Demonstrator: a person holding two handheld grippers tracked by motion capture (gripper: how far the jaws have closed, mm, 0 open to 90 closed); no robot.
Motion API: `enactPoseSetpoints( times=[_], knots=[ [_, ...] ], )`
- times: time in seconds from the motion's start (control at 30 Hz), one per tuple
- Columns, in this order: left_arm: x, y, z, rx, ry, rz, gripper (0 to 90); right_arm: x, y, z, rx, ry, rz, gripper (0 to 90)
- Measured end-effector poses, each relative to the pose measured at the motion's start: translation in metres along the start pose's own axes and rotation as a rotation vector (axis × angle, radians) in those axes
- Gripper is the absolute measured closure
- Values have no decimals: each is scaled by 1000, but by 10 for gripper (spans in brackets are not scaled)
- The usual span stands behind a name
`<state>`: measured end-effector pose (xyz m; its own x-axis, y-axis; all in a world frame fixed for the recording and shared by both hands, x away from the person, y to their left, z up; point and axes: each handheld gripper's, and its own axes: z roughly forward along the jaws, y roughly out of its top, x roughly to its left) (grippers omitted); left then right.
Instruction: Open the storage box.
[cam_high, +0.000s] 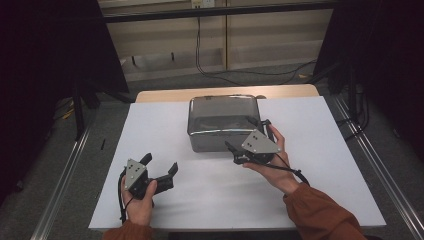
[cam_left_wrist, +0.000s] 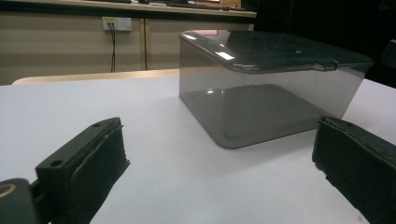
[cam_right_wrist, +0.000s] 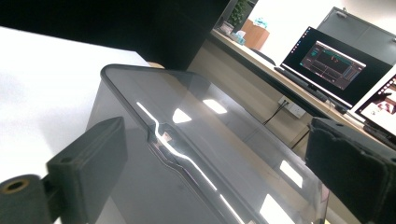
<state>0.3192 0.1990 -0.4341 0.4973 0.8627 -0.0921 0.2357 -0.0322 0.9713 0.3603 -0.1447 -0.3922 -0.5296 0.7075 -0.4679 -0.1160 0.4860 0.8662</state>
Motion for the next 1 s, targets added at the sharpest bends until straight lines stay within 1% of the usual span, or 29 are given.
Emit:
enactPoseSetpoints(
  times=[0.07,0.13,0.17,0.2,0.27,0.3,0.37,0.4,0.43,0.47,0.5,0.53,0.57,0.6,0.67,0.8,0.87,0.9,0.93,1.0],
  knots=[
    [0,0,0,1,0,1,25,2,1,2,4,-15,-58,65],
    [0,0,0,0,0,1,25,5,2,4,10,-20,-108,69],
    [1,0,0,1,-1,2,25,8,2,6,15,-18,-157,85],
    [0,0,0,2,0,4,25,8,2,6,15,-18,-157,85],
    [0,0,0,3,-2,5,25,11,3,8,21,-23,-215,100],
    [0,0,0,4,-4,4,25,13,3,8,22,-22,-233,105],
    [1,0,0,7,-3,8,25,18,3,10,31,-29,-299,112],
    [1,0,0,8,-3,10,25,20,3,11,30,-31,-322,120],
    [1,0,0,9,-1,15,25,24,3,12,36,-36,-398,143],
    [1,0,0,11,1,20,25,24,3,12,36,-36,-398,143],
    [0,0,0,8,0,18,25,30,2,13,31,-51,-491,156],
    [0,0,0,8,-1,18,25,33,1,13,33,-52,-511,162],
    [0,0,0,8,-1,18,25,33,1,13,33,-52,-511,162],
    [0,0,0,9,-1,18,25,34,0,14,39,-53,-526,170],
    [0,0,0,10,-1,21,25,36,-1,16,48,-49,-536,178],
    [0,0,0,13,-2,19,25,37,-3,17,72,-52,-566,245],
    [0,0,1,16,-3,19,25,37,-3,19,83,-55,-594,260],
    [0,0,1,16,-3,19,25,38,-3,19,93,-46,-586,278],
    [0,0,1,17,-4,19,25,38,-4,20,99,-36,-594,298],
    [0,0,1,16,-3,18,25,40,-5,22,113,-44,-640,328]
  ],
)
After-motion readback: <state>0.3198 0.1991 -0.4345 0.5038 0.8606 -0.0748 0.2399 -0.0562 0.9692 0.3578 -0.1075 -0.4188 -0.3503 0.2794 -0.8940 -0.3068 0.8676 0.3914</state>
